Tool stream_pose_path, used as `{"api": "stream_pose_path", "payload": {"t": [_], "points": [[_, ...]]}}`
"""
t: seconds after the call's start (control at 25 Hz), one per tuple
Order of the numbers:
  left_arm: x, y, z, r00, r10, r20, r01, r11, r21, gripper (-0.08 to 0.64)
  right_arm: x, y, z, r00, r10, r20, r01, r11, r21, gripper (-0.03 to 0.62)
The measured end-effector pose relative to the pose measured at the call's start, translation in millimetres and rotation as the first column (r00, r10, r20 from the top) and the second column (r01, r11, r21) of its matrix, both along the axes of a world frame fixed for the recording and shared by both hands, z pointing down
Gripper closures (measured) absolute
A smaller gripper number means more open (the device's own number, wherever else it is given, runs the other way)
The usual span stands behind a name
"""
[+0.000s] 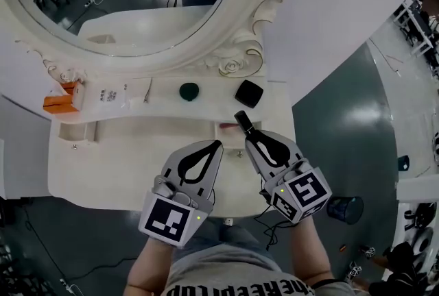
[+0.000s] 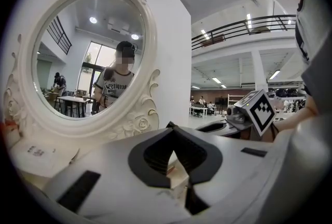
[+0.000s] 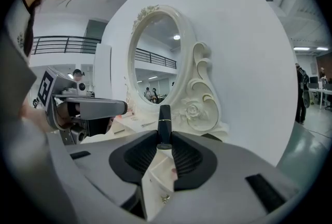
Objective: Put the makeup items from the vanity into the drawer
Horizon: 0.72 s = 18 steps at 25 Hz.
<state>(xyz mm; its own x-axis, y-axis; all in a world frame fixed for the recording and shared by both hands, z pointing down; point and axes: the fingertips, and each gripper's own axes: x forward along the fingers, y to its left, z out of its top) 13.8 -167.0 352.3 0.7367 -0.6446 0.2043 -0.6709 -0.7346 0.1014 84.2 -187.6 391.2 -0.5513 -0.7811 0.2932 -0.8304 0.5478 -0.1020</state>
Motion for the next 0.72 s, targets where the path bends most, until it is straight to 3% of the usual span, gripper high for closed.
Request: {"api": "stream_pose_path", "payload": {"t": [0.72], "points": [[-20, -17, 27, 0.999, -0.030, -0.018, 0.029, 0.997, -0.070, 0.546, -8, -14, 79, 0.987, -0.040, -0.155, 0.011, 0.984, -0.178, 0.489]]}}
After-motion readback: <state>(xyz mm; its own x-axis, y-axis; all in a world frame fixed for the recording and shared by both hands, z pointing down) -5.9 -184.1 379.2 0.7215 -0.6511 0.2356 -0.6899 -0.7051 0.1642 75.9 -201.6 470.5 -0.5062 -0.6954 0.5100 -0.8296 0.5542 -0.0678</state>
